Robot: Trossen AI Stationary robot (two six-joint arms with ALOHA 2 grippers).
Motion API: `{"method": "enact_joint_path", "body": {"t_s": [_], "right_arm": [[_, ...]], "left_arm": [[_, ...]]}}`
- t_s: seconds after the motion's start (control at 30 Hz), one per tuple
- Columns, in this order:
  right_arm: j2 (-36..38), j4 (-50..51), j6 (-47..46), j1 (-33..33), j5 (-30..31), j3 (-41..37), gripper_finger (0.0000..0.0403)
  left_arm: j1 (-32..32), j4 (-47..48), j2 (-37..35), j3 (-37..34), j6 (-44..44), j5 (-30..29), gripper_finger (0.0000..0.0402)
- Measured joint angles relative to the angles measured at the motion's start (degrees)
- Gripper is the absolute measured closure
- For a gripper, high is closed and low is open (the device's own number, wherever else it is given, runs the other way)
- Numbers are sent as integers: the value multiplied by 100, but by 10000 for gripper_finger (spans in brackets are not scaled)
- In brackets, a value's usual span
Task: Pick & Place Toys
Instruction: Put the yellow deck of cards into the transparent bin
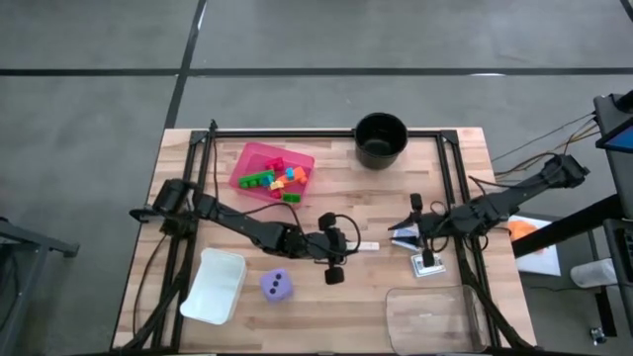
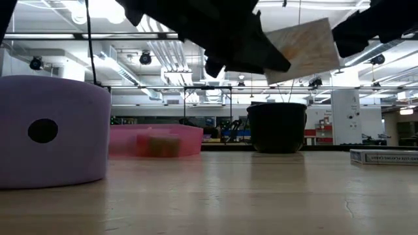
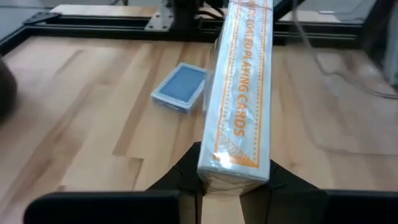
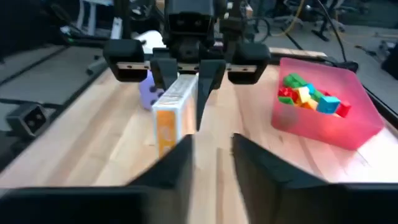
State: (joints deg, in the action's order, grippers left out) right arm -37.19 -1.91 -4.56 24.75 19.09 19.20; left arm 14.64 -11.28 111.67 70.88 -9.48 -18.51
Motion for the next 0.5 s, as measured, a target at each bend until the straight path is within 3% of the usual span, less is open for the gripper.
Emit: {"method": "enact_joint_path", "body": {"t_s": [0.27,0.37,0.5], "right_arm": [[-805,3,-4,-2,-94,391,104],[-1104,-22,-80,-15,-96,484,71],[-1454,-187,-176,-24,-88,511,64]], "left_arm": [[-77,-96,-17,-77,-63,-58,341],[-78,-200,-17,-77,-63,-154,341],[-86,-340,-19,-77,-70,-174,341]]}}
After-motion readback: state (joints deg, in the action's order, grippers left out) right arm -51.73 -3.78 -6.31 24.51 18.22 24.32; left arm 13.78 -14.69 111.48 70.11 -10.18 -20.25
